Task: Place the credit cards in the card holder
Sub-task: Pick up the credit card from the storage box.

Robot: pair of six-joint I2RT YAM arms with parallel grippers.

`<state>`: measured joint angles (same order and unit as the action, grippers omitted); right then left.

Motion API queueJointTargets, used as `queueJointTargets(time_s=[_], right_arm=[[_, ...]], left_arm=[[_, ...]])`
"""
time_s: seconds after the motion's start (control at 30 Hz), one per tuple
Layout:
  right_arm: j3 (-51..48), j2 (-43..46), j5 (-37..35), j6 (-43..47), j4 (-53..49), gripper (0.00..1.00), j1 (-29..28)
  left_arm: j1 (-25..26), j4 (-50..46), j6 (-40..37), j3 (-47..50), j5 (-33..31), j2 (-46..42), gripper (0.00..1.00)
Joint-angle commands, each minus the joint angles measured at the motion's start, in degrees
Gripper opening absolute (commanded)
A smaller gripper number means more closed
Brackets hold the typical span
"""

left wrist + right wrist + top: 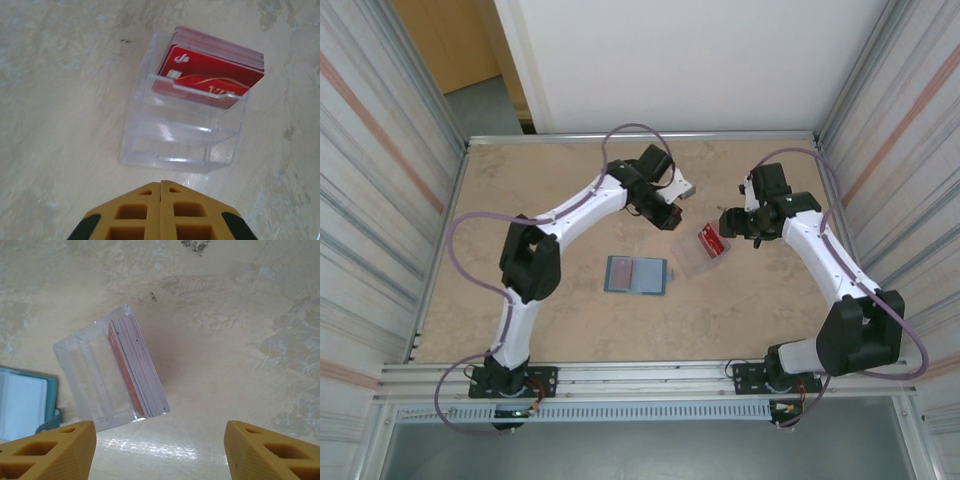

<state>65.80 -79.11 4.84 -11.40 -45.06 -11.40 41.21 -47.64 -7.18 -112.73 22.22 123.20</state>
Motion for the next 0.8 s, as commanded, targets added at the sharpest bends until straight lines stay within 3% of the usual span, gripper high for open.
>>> queueJointTargets(time_s=[0.0,0.17,0.77], right_arm=[[1.44,-1.90,2.52,3.76,0.64,0.67,0.57],[2.14,-5.68,4.48,6.37,2.46,0.64,0.59],[1.66,-12.09,10.52,8.46,7.58,0.58,1.20]], left_arm=[[2.35,-3.82,-1.40,-4.11,-0.86,2.71,0.00],[3.65,-5.09,-0.56,-7.03,0.68,6.90,0.00],[5.13,-4.20,1.57,-3.20,2.60,10.47,0.00]])
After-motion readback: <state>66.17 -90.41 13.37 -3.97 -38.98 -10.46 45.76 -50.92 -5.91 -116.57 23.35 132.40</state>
